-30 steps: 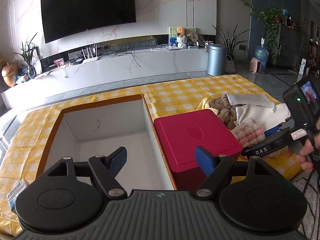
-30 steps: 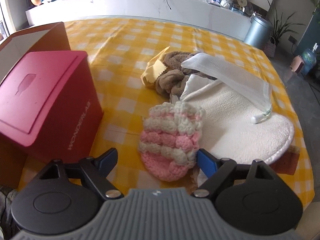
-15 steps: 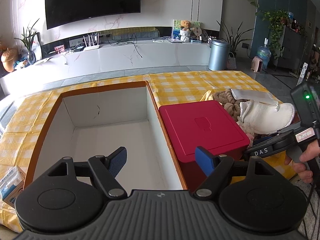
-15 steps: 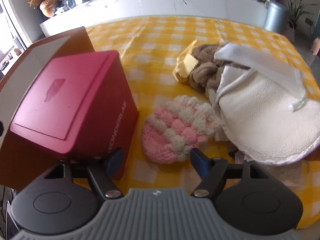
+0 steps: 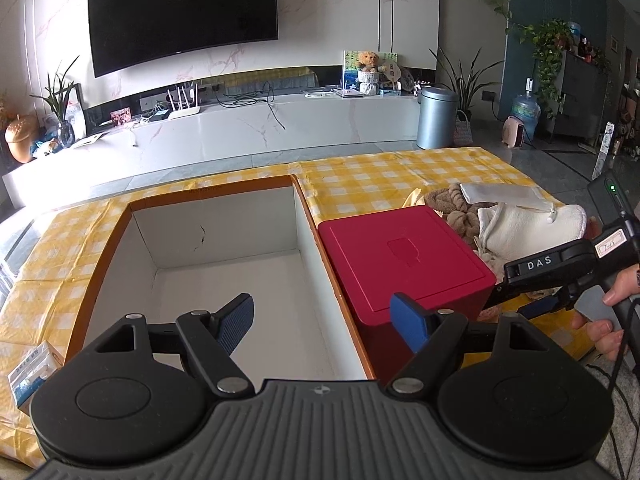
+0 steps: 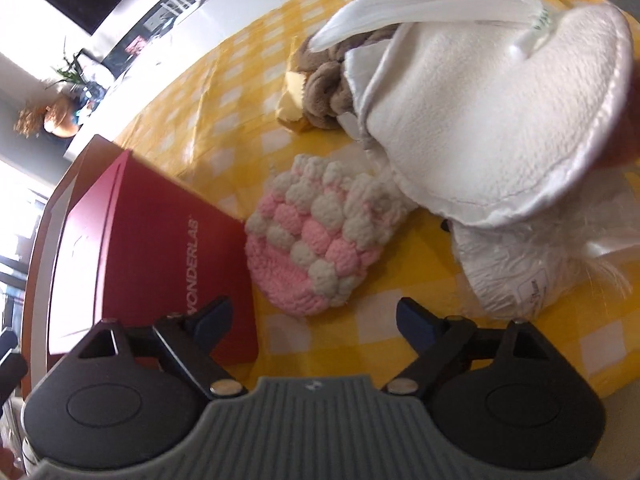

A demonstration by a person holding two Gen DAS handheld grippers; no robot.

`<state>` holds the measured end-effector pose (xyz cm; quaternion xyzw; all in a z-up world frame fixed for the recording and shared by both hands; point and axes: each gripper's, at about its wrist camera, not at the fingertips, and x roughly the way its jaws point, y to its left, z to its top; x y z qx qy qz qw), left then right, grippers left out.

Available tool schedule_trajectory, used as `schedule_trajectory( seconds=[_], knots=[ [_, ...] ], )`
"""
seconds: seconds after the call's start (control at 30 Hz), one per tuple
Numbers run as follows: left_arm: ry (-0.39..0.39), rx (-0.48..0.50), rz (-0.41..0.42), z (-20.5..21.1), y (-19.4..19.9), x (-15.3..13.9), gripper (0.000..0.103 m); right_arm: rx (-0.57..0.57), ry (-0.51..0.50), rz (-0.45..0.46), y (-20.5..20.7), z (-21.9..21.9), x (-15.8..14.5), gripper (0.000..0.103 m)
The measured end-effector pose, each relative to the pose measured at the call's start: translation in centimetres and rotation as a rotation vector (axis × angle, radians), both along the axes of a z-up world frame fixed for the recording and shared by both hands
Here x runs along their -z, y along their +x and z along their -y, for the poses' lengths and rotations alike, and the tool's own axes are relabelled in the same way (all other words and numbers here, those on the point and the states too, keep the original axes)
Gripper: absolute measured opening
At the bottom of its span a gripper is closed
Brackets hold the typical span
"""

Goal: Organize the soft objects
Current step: 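Move the right tool to the pink-and-white crocheted piece and close on it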

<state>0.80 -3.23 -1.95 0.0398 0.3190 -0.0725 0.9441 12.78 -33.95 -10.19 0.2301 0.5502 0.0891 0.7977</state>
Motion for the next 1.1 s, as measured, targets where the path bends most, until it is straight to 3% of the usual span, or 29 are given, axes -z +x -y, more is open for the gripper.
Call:
schedule_trajectory(
  seconds=[0.17, 0.23, 0.3, 0.33, 0.37, 0.47, 0.6, 0.77, 0.83, 0.9, 0.97, 1.1],
  knots=[
    [-0.009, -0.002, -0.003, -0.1, 0.0, -0.1, 0.092, 0.043, -0.031, 0.023, 1.1, -0.7, 0.0, 0.084],
    [-0.009, -0.010, -0.003, -0.2, 0.1, -0.1, 0.092, 0.046, -0.078, 0.061, 1.1, -1.2, 0.1, 0.073],
    [-0.012, -0.016, -0.005, -0.4, 0.1, -0.1, 0.092, 0.033, -0.154, 0.084, 0.9, -1.7, -0.2, 0.046],
    [-0.013, -0.021, -0.007, -0.4, 0.1, -0.1, 0.092, 0.026, -0.167, 0.086, 0.8, -1.8, -0.2, 0.043],
    [-0.015, -0.026, -0.009, -0.5, 0.1, -0.1, 0.092, 0.022, -0.145, 0.086, 1.0, -1.5, -0.1, 0.033],
    [-0.018, -0.029, -0.017, -0.6, 0.1, -0.1, 0.092, 0.010, -0.172, 0.086, 0.3, -1.5, -0.5, 0.030],
    [-0.034, -0.014, -0.010, -0.8, -0.3, -0.3, 0.092, -0.092, -0.277, 0.125, -1.3, -2.5, -3.1, 0.027],
    [-0.032, -0.001, -0.010, -0.8, -0.5, -0.2, 0.092, -0.311, -0.651, 0.233, -3.6, -6.3, -6.8, 0.027],
    [-0.036, -0.004, -0.008, -0.8, -0.6, -0.3, 0.092, -0.444, -0.831, 0.258, -4.5, -8.1, -6.7, 0.027],
    [-0.044, -0.008, -0.008, -1.0, -0.7, -0.5, 0.092, -0.569, -0.950, 0.257, -5.0, -9.4, -6.0, 0.027],
    [-0.047, -0.012, -0.002, -1.1, -0.8, -0.7, 0.092, -0.664, -0.964, 0.236, -5.2, -10.2, -5.0, 0.027],
    [-0.043, -0.024, 0.001, -1.5, -0.6, -0.7, 0.092, -0.660, -0.772, 0.221, -4.5, -10.2, -3.9, 0.028]
  ],
)
